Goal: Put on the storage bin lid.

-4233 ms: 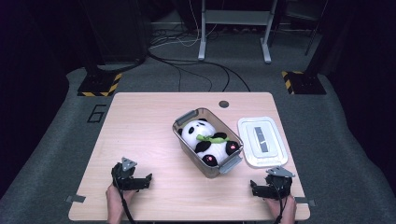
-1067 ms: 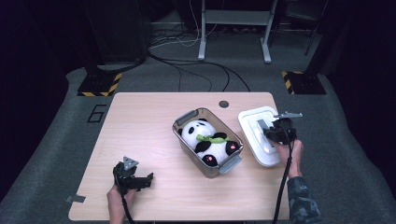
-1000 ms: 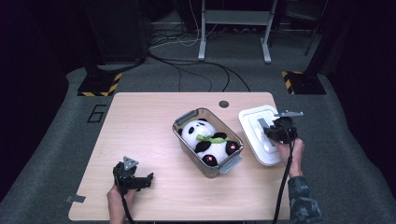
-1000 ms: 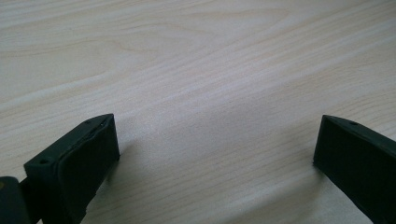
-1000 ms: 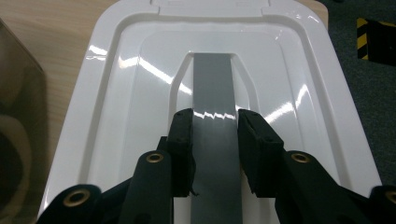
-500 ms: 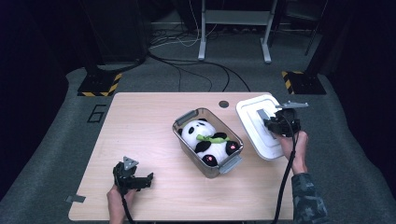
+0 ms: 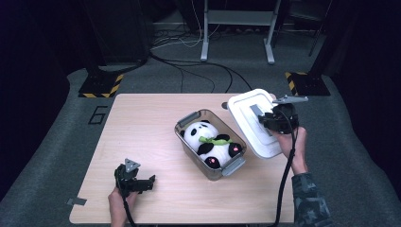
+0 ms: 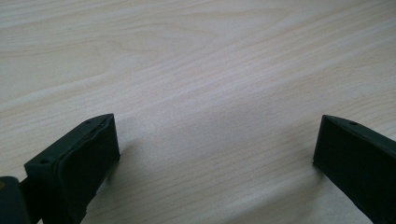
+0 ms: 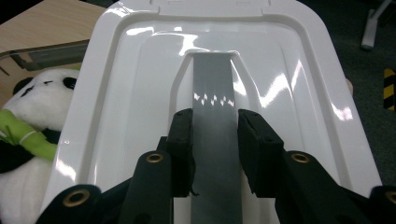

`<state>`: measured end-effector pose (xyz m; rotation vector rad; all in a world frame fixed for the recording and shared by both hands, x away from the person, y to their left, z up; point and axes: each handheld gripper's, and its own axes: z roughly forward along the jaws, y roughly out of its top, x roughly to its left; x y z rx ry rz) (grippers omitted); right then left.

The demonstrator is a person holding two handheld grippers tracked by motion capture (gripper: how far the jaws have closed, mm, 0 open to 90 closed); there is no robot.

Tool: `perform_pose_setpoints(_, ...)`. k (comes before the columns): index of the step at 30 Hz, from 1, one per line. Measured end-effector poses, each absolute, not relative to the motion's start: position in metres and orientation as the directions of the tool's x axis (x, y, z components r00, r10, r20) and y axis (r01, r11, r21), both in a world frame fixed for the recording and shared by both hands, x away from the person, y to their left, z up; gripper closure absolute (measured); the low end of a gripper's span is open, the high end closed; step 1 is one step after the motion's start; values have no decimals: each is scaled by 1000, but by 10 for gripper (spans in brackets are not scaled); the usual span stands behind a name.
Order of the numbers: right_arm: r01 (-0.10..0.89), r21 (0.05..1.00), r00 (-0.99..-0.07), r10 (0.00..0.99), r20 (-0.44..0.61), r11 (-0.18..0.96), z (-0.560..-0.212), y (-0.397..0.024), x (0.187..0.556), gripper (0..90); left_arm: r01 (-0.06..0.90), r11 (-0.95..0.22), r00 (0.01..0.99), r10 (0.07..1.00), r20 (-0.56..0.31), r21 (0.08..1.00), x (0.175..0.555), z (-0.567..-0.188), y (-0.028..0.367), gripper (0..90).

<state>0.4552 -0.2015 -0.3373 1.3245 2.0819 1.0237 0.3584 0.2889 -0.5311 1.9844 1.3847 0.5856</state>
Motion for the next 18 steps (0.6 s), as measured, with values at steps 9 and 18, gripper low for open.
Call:
perform_pose_setpoints(9,526,799,-500,866,12,292,-326,-167,450,664,651,-239,346,938,-1,720,359,-531,289,0)
perform_pose_setpoints(18,509,795,-555,832,10,330,-327,-134,449,664,650,-242,347,938,1,720,359,-531,289,0)
